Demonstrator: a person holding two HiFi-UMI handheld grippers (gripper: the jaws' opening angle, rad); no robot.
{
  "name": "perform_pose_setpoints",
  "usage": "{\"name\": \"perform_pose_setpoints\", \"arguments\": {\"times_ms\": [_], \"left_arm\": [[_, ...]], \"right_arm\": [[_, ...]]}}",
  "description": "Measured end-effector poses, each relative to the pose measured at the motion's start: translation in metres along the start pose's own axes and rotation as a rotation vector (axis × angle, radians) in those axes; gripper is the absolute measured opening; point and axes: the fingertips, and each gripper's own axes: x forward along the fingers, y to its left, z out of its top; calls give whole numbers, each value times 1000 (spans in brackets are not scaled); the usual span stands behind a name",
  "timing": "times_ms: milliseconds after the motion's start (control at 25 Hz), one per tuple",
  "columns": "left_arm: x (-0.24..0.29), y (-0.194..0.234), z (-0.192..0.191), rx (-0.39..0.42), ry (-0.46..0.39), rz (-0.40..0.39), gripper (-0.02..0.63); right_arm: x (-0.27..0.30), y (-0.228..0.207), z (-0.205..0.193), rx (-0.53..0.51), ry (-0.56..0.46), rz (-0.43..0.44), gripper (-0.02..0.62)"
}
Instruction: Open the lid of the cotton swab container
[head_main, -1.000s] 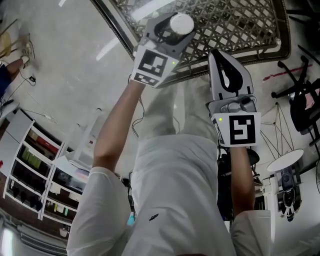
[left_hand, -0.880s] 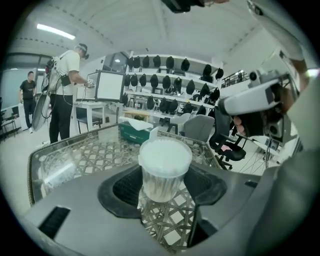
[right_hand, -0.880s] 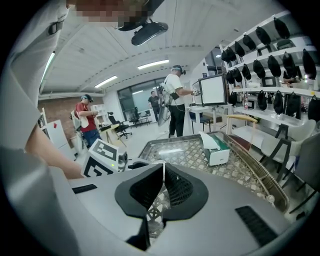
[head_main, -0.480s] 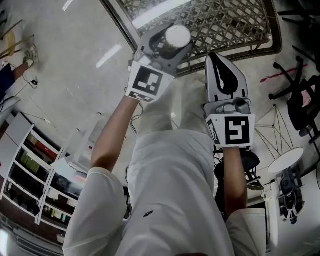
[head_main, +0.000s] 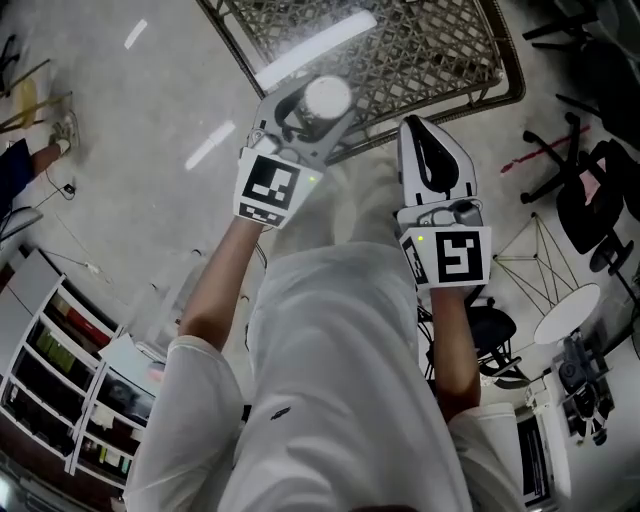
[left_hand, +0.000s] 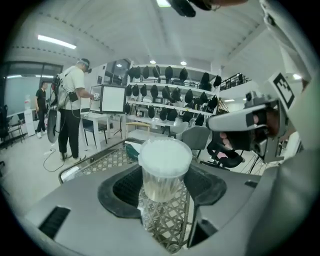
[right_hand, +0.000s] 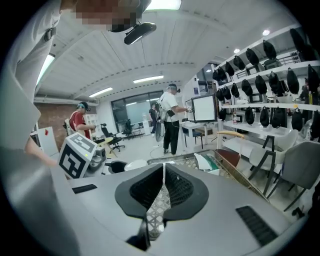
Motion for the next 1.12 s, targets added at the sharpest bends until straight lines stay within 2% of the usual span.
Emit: {"name": "perform_pose_setpoints", "arguments": {"times_ms": [480, 880, 1120], "left_arm": [[-68, -32, 70, 65, -35, -54, 252], [-121, -62, 106, 145, -60, -77, 252], [-145, -88, 117, 92, -71, -114, 252]], "right_arm": [[-37, 11, 57, -69, -82, -4, 2], [-75, 28, 91, -146, -153, 57, 2], [-101, 48, 97, -177, -187, 96, 2]]}}
